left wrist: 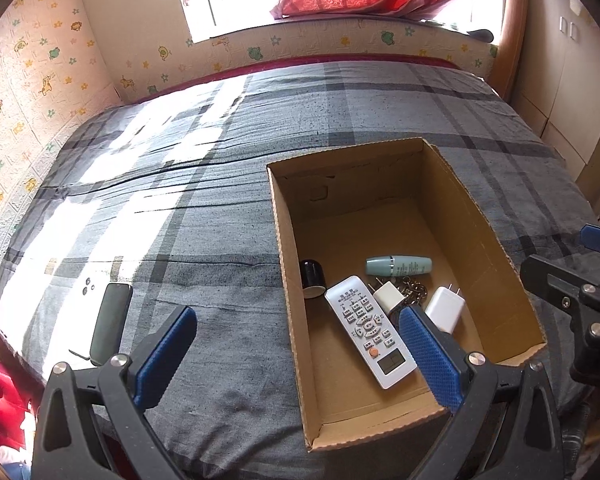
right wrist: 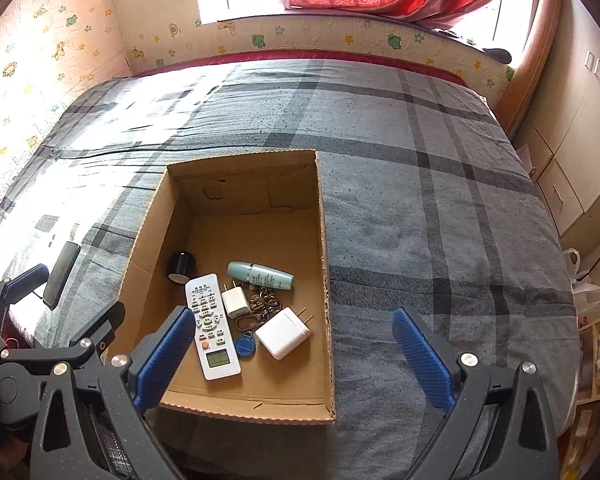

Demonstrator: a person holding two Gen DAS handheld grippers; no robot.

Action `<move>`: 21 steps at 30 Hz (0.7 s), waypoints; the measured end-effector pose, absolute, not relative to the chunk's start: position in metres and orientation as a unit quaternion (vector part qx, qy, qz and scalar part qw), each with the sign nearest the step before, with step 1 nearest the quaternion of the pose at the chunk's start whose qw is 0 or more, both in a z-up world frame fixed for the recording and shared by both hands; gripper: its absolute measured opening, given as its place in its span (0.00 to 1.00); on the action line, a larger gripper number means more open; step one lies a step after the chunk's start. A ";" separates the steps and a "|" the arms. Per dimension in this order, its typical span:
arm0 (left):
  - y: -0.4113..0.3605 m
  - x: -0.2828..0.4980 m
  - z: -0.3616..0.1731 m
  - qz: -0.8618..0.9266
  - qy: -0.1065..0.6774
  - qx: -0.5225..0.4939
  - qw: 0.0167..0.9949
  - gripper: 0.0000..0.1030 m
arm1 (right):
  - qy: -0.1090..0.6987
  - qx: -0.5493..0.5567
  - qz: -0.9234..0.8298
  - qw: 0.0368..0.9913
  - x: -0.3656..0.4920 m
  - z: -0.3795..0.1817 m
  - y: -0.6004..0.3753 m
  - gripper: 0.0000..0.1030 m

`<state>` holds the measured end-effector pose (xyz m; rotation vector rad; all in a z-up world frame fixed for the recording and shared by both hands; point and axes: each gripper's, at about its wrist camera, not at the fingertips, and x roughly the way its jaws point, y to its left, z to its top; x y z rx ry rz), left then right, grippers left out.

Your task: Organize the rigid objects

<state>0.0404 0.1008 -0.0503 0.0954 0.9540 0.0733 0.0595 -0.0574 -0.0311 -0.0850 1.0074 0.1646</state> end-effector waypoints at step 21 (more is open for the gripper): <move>0.065 -0.014 -0.014 0.018 0.433 0.044 0.900 1.00 | 0.459 -0.037 0.069 0.885 0.009 -0.003 -0.074 0.98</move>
